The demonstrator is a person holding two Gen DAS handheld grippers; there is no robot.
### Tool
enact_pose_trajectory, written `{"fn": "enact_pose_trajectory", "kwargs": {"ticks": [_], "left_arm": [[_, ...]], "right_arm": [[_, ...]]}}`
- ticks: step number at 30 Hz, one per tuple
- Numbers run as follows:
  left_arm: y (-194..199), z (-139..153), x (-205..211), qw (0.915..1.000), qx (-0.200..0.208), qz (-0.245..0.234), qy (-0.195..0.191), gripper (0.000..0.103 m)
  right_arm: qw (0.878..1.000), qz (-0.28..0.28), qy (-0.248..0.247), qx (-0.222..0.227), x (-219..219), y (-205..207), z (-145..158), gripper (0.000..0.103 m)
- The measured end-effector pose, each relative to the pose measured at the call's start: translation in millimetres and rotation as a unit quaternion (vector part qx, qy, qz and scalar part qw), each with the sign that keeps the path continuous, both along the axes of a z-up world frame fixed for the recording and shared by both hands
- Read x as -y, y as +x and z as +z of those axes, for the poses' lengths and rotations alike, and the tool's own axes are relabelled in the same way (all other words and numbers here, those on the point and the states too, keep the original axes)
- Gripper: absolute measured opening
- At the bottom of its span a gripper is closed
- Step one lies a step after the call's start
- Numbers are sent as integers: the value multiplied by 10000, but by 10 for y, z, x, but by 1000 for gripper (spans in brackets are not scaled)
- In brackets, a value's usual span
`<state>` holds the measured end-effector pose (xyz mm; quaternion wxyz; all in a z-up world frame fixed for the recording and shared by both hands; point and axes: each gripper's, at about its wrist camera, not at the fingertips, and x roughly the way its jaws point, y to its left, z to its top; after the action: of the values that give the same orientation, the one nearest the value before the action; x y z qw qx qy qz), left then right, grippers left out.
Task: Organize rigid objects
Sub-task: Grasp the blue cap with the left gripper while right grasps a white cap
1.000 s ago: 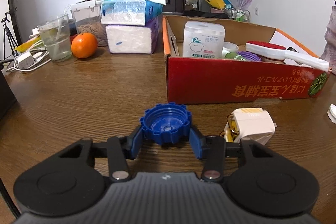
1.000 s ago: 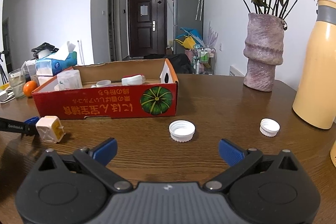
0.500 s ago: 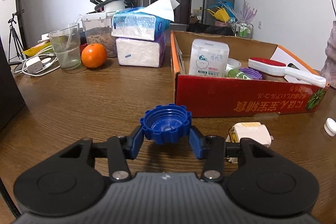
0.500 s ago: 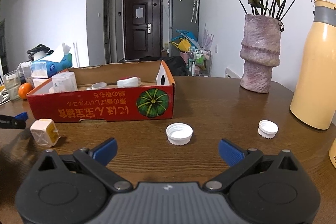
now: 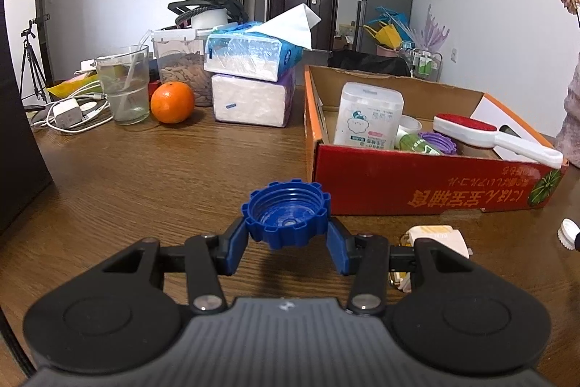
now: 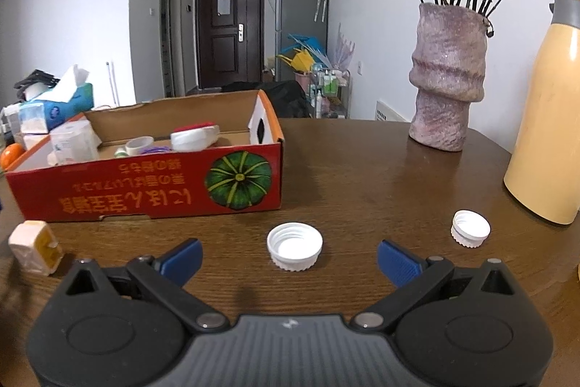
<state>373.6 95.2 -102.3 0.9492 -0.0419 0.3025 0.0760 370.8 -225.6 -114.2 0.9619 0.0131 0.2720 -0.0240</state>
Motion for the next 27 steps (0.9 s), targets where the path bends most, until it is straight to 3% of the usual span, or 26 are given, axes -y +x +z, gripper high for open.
{"fn": "enact_pose_trajectory", "kwargs": {"ticks": [8,17,21,25,27], "left_arm": [[-21,57,-33,9999,102,24,-50,48],[-37,107,-81,9997,204,110,-86,48],[-37,101,-82,9997,212,105,-71,48],[-36,98,-86,9997,205,110,-71,48],[-36,97,-85,9997,206,107,-69,48]], "right_arm": [[9992,40,-177,-344,30,271,-98,103],[9982,-64,-138,-587,115,525,-171,94],[9977,-39,5,-684,179,592,-200,83],[9979,22,56,-638,178,569,-207,79],[9980,77,112,-610,182,564,-201,67]]}}
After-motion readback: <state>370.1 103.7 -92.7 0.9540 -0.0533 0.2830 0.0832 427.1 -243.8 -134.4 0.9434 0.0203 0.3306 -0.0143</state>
